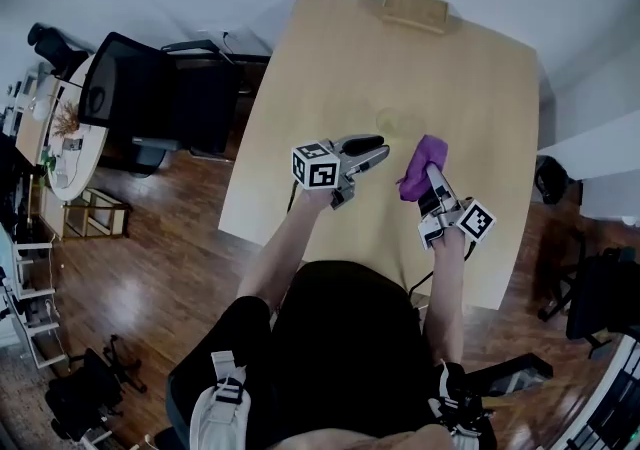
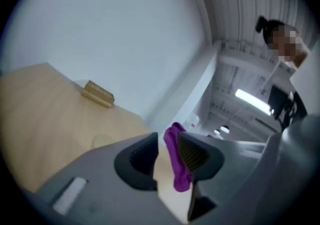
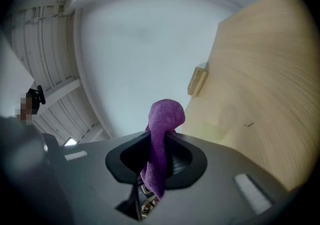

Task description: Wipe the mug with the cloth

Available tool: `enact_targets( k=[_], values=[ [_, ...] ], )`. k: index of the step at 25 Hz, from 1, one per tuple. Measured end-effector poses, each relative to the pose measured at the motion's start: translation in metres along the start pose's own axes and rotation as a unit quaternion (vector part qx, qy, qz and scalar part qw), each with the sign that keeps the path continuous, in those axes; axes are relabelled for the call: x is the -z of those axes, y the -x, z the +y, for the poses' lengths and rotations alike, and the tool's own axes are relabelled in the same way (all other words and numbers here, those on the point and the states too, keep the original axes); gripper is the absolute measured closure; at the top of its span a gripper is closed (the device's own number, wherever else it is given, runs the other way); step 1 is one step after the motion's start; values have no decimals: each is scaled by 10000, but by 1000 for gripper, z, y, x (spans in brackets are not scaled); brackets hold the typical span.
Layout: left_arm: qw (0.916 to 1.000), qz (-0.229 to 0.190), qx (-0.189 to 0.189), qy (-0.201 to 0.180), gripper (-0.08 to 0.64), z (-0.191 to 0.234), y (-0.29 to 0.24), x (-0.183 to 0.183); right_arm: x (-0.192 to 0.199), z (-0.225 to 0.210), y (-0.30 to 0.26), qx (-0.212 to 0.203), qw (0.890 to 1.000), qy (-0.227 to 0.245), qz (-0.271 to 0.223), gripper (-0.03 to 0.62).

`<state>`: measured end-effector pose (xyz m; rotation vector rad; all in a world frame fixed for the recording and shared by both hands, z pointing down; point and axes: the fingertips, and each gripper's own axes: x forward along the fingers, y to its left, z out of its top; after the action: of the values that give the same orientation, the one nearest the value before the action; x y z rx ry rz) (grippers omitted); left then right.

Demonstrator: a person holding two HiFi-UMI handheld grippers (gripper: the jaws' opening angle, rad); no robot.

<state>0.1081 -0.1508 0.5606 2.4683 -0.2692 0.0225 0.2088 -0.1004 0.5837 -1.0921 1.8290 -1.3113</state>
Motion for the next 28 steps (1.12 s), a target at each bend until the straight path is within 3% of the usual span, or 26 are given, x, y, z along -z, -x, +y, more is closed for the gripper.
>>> enact_targets(
  k=[2,4,8,11,16,19,23,28],
  values=[
    [9972,-453,315,513,430,-29,15,0,7,20,0,-374,9993,-73,53,526],
    [9891,-841,593,1050,440,-57,31,0,15,38,3,-659,9976,-163,122,526],
    [9593,-1695,979,2036,485,-93,71,-1,34,66,11,-961,9949,-140,270,526],
    [9417,-1991,1217,2423,485,-110,96,8,49,87,25,-1086,9939,-98,156,526],
    [9265,-2067,1767,2600,494,-150,128,19,71,116,67,-928,9952,226,-211,526],
    [9210,-2074,1986,2634,515,-165,146,25,91,133,94,-768,9955,317,-461,526],
    [9197,-1989,2023,2715,537,-186,190,58,156,159,135,-549,9952,585,-560,526],
    [9252,-1845,1886,2727,543,-191,198,63,175,160,140,-348,9968,535,-478,526]
  ],
)
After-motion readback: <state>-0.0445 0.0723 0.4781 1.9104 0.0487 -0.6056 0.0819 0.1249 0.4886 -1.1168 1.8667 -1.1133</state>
